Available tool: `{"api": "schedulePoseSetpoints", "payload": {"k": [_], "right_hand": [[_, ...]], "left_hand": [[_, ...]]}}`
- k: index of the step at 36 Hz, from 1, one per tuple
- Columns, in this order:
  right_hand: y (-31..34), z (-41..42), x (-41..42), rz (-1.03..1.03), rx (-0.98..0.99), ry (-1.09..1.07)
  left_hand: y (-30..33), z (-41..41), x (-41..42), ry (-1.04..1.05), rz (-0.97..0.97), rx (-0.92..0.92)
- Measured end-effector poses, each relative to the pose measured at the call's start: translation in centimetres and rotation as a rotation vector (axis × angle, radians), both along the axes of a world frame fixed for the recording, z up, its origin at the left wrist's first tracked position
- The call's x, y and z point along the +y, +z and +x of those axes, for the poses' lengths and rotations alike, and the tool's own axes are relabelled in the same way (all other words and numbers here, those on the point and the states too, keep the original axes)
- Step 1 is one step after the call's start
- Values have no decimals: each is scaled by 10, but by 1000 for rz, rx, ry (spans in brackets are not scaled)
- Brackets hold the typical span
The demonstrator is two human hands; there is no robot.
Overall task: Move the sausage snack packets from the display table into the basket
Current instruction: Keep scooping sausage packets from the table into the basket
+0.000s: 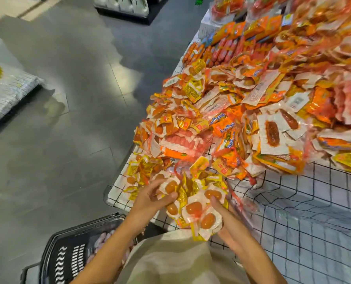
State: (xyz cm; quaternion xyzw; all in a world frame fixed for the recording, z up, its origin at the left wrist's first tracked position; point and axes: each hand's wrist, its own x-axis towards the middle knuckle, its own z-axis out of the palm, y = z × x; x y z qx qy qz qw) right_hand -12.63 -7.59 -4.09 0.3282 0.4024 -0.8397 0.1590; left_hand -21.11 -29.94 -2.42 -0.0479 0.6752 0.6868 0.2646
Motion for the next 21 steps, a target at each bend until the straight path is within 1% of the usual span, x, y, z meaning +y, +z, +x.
{"api": "schedulePoseSetpoints", "payload": {"k": [3, 5, 8, 10, 13, 14, 16, 17, 18, 20, 21], "right_hand": [[1, 6, 11, 19, -8, -62], [-1, 13, 22, 17, 0, -83], [-1, 23, 37, -11, 7, -93], [1, 29, 45, 26, 16, -94], [2, 38, 51, 108, 9, -74], [1, 40, 52, 140, -6, -83], [-2, 45, 53, 194, -18, -71], [-3, 47, 52, 206, -15, -62], [-2, 49, 51, 213, -15, -60], [-2, 51, 47, 237, -26, -56], [-2, 52, 44, 253, -31, -62]], "left_hand": [[-4, -2, -11, -46, 29, -32], [-11, -5, -20, 49, -17, -11], [-28, -14, -31, 284, -204, 40], [-38, -21, -34, 331, -337, 60], [-47, -33, -32, 264, -546, 209], [-50, -37, -30, 244, -646, 255], [-55, -49, -32, 214, -864, 283], [-57, -55, -35, 189, -913, 263], [-59, -62, -39, 150, -905, 219], [-62, -74, -47, 65, -812, 75], [-64, -79, -50, 11, -802, 23]]}}
